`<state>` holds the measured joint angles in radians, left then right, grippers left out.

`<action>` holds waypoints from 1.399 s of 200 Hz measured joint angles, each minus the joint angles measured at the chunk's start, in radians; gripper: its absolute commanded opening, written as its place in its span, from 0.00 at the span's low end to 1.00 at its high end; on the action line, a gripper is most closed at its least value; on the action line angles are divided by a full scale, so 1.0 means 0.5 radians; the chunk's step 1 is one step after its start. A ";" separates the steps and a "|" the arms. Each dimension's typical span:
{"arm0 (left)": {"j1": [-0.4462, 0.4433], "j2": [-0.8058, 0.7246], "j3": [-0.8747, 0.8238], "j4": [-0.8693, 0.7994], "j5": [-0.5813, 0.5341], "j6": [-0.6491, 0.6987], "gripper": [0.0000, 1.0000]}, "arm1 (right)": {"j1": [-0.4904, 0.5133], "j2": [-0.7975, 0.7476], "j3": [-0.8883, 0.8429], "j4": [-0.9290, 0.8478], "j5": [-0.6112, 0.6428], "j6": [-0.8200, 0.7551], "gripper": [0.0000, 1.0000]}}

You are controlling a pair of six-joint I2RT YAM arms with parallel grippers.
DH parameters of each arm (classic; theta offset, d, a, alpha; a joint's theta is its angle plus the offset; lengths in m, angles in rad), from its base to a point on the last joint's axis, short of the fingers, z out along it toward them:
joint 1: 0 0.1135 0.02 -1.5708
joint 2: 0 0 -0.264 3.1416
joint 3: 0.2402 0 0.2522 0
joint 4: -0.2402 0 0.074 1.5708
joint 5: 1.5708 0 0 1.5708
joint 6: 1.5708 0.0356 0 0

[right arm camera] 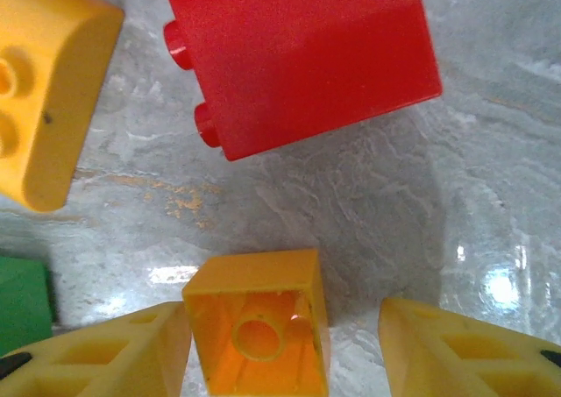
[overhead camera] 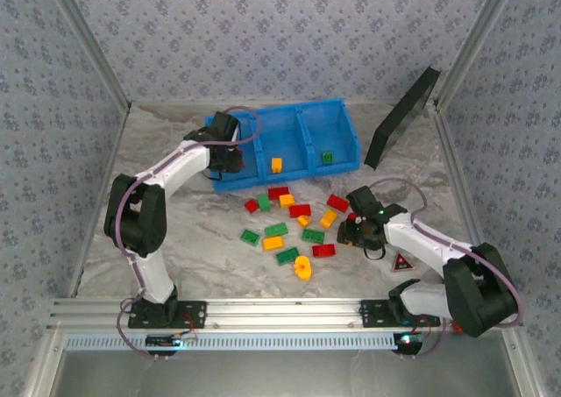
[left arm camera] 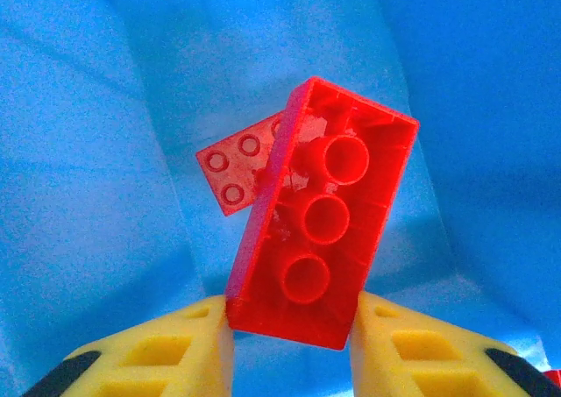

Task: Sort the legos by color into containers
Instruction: Place the lego in the container, then pick up the lego from the bottom-right of the table, then place the lego in the container.

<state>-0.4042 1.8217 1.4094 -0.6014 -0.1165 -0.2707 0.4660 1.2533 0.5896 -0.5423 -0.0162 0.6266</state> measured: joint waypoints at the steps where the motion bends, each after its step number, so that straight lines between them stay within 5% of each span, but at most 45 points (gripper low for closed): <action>1: 0.000 0.000 0.000 0.000 0.000 0.000 0.40 | 0.000 0.002 0.000 0.001 0.000 -0.002 0.58; 57: 0.000 0.000 0.009 -0.002 0.038 0.000 0.52 | -0.011 0.066 0.010 -0.005 0.024 -0.070 0.43; 135: 0.001 -0.149 0.045 -0.108 0.112 0.088 0.55 | 0.028 0.017 0.164 -0.126 0.016 -0.142 0.29; 190: 0.000 -0.573 -0.046 -0.158 0.310 0.139 0.57 | 0.166 0.082 0.900 -0.322 0.072 -0.359 0.29; 280: -0.098 -1.276 -0.762 -0.343 0.370 0.008 0.58 | 0.298 1.113 2.043 -0.256 0.183 -0.784 0.31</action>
<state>-0.4530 1.1835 1.0283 -0.7727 0.0685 -0.2665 0.6147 1.8099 1.6112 -0.6701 0.0753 0.2344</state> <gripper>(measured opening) 0.581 0.316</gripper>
